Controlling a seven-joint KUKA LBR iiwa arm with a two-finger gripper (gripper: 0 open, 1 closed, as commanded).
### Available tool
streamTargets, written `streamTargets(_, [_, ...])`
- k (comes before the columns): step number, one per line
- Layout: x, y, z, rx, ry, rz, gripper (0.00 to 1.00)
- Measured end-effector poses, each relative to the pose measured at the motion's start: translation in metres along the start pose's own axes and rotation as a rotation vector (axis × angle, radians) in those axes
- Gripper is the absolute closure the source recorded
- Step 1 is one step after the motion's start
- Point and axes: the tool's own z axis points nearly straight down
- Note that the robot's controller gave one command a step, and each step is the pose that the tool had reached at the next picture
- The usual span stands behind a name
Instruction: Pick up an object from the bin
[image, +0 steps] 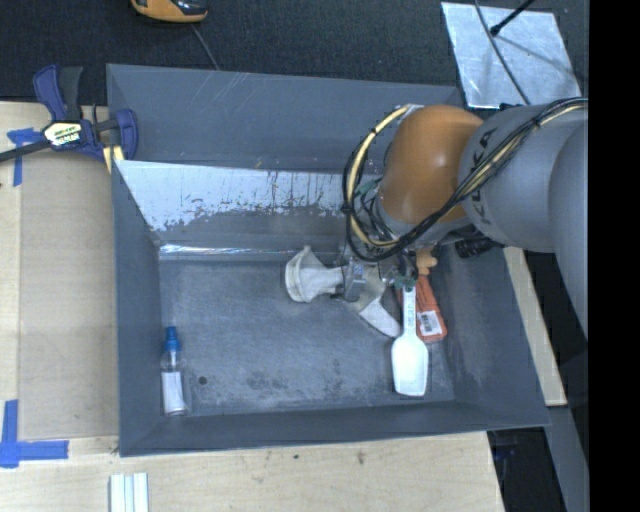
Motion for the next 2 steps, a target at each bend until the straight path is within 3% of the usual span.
streamTargets(2, [0.0023,0.0104,-0.0028,-0.001,0.0,-0.006,1.0])
